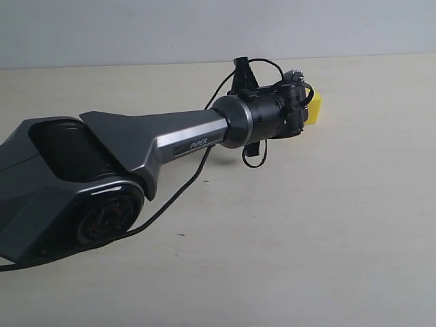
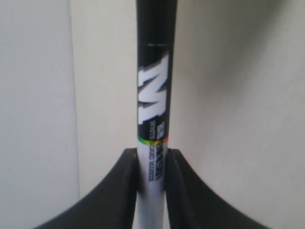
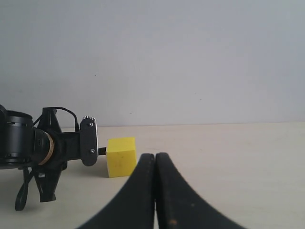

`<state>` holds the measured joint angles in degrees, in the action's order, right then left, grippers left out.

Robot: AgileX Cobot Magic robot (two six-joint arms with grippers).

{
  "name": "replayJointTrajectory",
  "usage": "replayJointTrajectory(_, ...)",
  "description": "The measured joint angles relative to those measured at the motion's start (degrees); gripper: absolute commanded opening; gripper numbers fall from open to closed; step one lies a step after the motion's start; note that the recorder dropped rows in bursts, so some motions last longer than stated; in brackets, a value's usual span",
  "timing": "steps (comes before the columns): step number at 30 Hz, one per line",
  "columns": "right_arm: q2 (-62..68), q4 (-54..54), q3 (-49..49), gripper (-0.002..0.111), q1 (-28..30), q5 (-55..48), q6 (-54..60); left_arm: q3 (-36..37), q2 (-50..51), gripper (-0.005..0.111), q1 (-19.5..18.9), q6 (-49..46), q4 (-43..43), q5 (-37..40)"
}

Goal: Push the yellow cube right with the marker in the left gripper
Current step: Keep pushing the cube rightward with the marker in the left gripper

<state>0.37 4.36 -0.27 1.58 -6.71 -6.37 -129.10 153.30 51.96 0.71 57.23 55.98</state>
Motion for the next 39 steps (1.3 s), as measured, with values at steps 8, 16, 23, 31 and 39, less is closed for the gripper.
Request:
replayJointTrajectory(8,0.0,0.0,0.0,0.000,0.0,0.0,0.0,0.0,0.0,0.000,0.2,1.4,1.2,3.7)
replayJointTrajectory(16,0.0,0.0,0.0,0.000,0.0,0.0,0.0,0.0,0.0,0.000,-1.0,2.3,0.2,7.1)
replayJointTrajectory(23,0.0,0.0,0.0,0.000,0.0,0.0,0.0,0.0,0.0,0.000,-1.0,3.0,-0.7,5.4)
replayJointTrajectory(31,0.0,0.0,0.0,0.000,0.0,0.0,0.0,-5.3,0.8,0.000,-1.2,2.7,-5.6,4.3)
replayJointTrajectory(39,0.0,0.0,0.0,0.000,0.0,0.0,0.0,-7.8,2.7,0.000,-1.6,-0.7,-6.2,6.7)
